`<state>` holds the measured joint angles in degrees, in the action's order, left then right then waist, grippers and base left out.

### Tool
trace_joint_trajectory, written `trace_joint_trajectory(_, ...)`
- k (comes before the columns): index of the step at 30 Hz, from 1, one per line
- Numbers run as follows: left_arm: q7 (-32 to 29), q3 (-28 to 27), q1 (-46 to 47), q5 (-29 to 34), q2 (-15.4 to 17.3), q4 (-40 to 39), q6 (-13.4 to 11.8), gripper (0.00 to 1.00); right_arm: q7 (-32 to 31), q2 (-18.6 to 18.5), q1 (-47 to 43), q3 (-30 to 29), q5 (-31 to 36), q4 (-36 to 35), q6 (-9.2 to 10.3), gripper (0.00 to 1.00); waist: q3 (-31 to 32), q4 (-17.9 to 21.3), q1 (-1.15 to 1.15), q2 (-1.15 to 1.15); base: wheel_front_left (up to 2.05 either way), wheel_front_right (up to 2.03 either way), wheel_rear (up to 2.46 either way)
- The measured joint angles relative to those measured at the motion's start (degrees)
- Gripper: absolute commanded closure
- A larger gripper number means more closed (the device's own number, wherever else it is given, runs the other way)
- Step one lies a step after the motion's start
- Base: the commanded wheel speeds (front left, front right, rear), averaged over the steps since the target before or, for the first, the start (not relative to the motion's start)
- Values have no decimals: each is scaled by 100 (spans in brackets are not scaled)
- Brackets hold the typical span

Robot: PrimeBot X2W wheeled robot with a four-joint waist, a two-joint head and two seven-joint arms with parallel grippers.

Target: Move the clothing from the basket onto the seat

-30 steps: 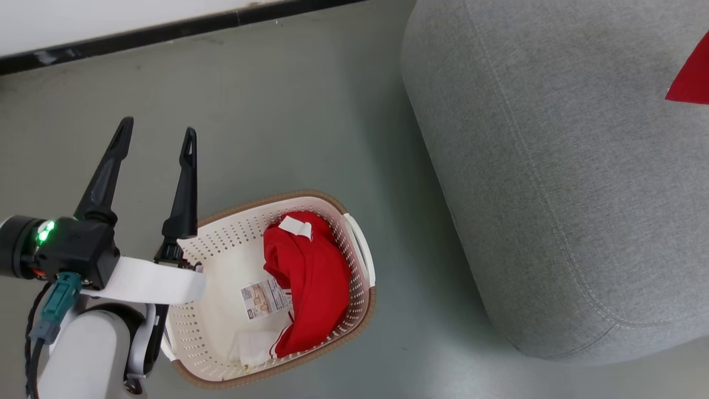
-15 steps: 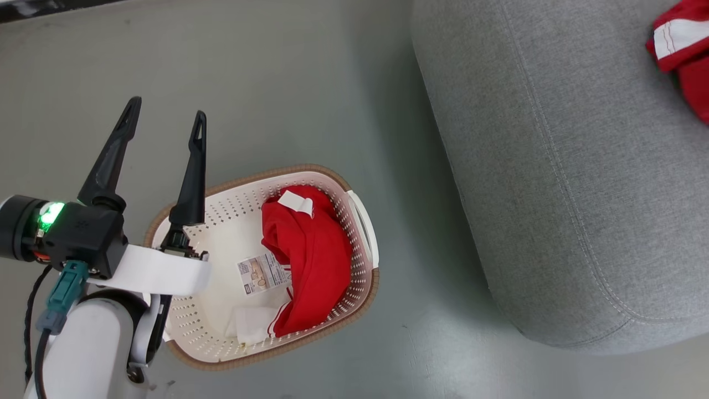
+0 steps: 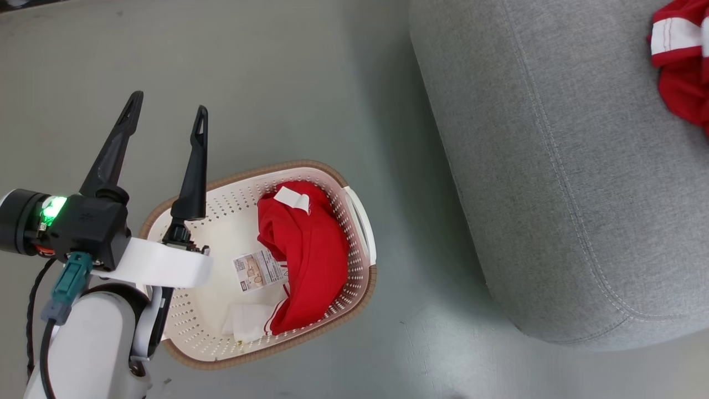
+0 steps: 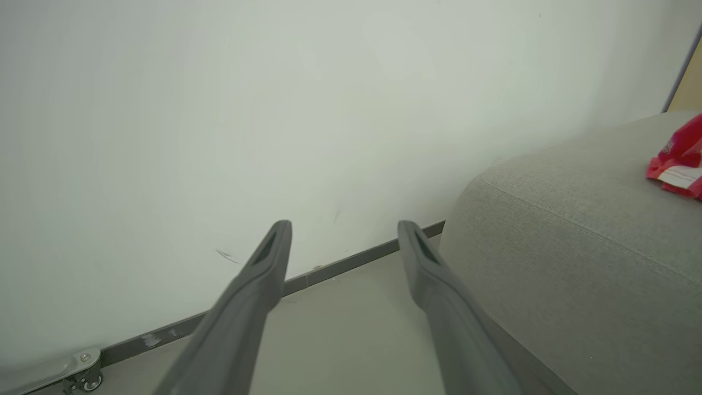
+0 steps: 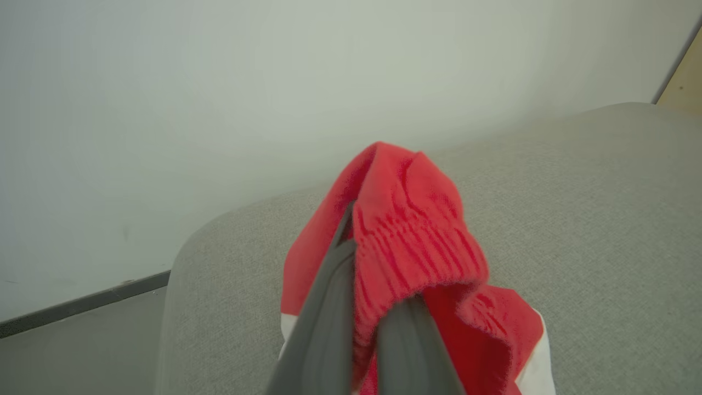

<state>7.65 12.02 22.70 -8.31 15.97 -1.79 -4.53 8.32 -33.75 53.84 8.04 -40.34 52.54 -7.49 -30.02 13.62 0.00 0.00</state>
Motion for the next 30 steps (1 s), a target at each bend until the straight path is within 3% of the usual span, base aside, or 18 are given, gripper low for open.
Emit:
trace_joint_trajectory(12,154,-18,-6,-56,-76,343,-2,0,-177,280,-456,552,-119,116,-1,100,188,52,0,0,0,0,0)
trace_joint_trajectory(15,213,-27,-9,-67,-129,415,-10,0,-223,270,-477,673,-115,133,-1,82,260,64,0,0,0,0,0)
trace_joint_trajectory(17,246,-27,-15,-77,-171,478,-12,0,-225,267,-487,723,-102,135,-1,58,310,72,0,0,0,0,0)
trace_joint_trajectory(19,252,-30,-24,-116,-186,525,-19,0,-225,253,-570,735,-101,140,-1,42,362,78,0,0,0,0,0)
trace_joint_trajectory(20,257,-33,-31,-116,-189,547,-19,0,-225,252,-617,742,-101,160,-1,9,388,80,0,0,0,0,0)
trace_joint_trajectory(21,289,-34,-33,-118,-200,566,-20,0,-220,244,-681,746,-101,164,-1,0,414,81,0,0,0,0,0)
trace_joint_trajectory(30,399,-119,-53,-216,-227,733,-77,0,-142,218,-870,886,-118,162,-1,0,641,98,0,0,0,0,0)
